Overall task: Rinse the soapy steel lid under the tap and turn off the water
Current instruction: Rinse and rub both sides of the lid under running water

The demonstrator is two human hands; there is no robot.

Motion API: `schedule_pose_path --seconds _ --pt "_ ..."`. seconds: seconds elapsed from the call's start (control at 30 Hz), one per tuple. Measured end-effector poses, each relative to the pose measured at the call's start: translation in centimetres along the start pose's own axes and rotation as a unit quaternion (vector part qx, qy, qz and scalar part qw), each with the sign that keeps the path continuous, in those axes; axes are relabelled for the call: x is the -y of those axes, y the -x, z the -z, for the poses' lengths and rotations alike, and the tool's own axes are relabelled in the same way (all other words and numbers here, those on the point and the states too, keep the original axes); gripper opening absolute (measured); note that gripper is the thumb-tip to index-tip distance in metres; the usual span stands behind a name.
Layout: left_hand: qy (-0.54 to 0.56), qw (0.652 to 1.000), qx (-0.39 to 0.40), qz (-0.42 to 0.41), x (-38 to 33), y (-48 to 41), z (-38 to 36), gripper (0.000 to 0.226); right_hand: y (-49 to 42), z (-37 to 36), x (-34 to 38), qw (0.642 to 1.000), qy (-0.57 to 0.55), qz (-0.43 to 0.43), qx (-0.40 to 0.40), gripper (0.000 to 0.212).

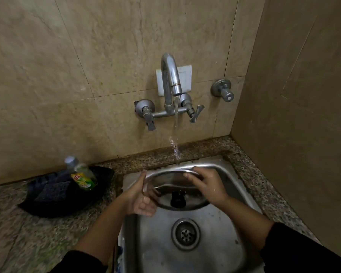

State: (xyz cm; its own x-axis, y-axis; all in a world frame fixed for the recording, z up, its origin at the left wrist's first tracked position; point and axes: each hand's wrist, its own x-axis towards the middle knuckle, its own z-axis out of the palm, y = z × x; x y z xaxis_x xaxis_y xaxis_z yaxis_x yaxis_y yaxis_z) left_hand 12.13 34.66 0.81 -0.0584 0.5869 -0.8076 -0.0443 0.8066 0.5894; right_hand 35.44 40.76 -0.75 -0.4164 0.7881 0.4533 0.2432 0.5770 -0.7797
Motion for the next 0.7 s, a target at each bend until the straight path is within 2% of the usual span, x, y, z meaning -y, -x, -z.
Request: schedule_pose_path --seconds 0.03,0.07,0.13,0.2,0.23,0.3,0.37,0.4,0.47,0.57,0.63,0.7 --pt "-0.051 0.999 0.004 0.007 0.1 0.2 -0.1 0.118 -0.5 0.1 0.0 0.997 -0.051 -0.061 0.004 0.014" --pt "-0.096 0.995 -0.005 0.007 0.1 0.5 -0.2 0.121 -1.0 0.2 -0.1 0.991 -0.087 -0.103 0.003 0.017" --pt "-0.166 0.983 -0.071 -0.022 0.0 1.2 -0.9 0.106 -2.1 0.6 -0.7 0.973 -0.146 -0.178 0.004 0.027" --pt "-0.174 0.97 -0.141 -0.093 -0.3 0.5 -1.0 0.085 -3.0 1.0 -1.1 0.959 -0.173 -0.225 0.003 0.032" --pt "-0.141 0.972 -0.144 -0.12 -0.4 -0.1 -0.9 0.081 -3.4 1.0 -1.3 0.953 -0.182 -0.244 0.002 0.032" --pt "-0.002 0.982 -0.096 -0.16 -0.3 -1.8 -0.6 0.074 -4.3 0.8 -1.4 0.937 -0.207 -0.281 -0.01 0.031" --pt "0.09 0.97 -0.071 -0.216 -0.2 -1.3 -1.1 0.057 -5.1 0.5 -1.4 0.92 -0.23 -0.315 -0.037 0.037" --pt "0.108 0.959 -0.085 -0.25 -0.4 -1.0 -1.5 0.048 -5.6 0.3 -1.4 0.915 -0.233 -0.324 -0.052 0.041" --pt "0.137 0.933 -0.117 -0.311 -0.7 -0.8 -2.0 0.036 -6.5 0.1 -1.5 0.933 -0.177 -0.306 -0.064 0.045" --pt "0.121 0.916 -0.12 -0.363 -1.6 -0.4 -2.5 0.029 -8.3 -0.2 -0.7 0.977 0.043 -0.208 -0.014 0.034" --pt "0.081 0.915 -0.114 -0.379 -2.3 -0.1 -2.9 0.028 -9.7 -1.1 1.1 0.979 0.141 -0.113 0.092 0.03" --pt "0.047 0.908 -0.111 -0.401 -2.7 0.4 -3.4 0.028 -10.7 -1.9 2.4 0.961 0.192 0.009 0.199 0.026"
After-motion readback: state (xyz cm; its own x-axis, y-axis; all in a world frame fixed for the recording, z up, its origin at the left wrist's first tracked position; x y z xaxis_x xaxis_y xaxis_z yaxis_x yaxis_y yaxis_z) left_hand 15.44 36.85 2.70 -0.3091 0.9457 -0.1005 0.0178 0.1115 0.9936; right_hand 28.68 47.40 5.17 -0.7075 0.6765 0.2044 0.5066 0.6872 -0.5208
